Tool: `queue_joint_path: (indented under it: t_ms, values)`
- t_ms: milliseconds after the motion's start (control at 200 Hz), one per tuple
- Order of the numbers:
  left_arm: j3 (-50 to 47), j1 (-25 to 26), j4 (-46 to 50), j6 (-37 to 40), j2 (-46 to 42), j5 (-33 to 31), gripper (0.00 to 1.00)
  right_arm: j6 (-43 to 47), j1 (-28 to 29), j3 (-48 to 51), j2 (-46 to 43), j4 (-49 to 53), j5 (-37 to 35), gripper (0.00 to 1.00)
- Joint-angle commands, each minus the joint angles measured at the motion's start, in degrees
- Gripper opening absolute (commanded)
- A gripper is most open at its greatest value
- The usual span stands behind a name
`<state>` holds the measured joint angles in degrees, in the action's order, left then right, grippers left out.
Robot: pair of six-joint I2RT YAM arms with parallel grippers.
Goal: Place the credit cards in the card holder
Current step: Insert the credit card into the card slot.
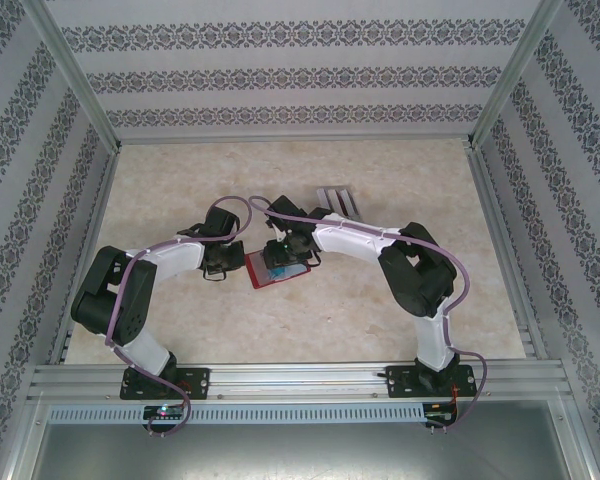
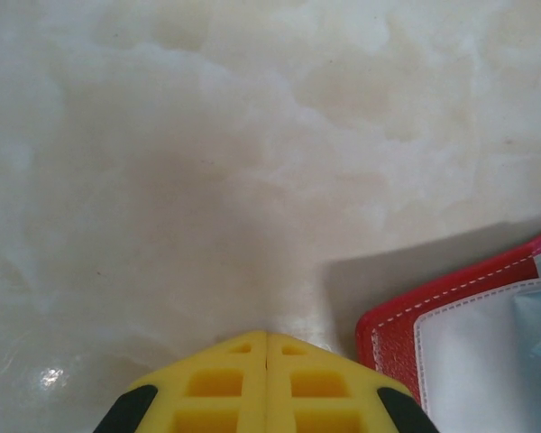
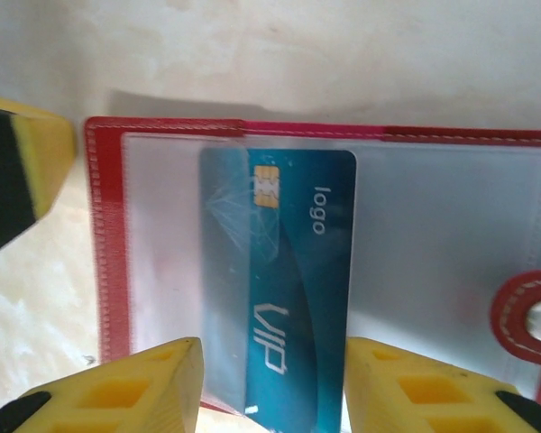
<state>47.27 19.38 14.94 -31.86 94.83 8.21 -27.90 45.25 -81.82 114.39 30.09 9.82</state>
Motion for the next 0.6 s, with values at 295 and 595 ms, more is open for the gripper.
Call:
queue_joint_path:
  t_ms: [295, 595]
  values:
    - [-3.1, 0.6, -4.5, -1.3, 6.6, 6.5, 0.0, 0.5, 0.1, -1.1, 1.1, 0.9, -0.7, 0.43]
    - [-3.7, 0.7, -4.3, -1.2, 4.8, 5.8, 0.0, 0.3, -0.7, 0.1, 1.6, -1.3, -0.7, 0.49]
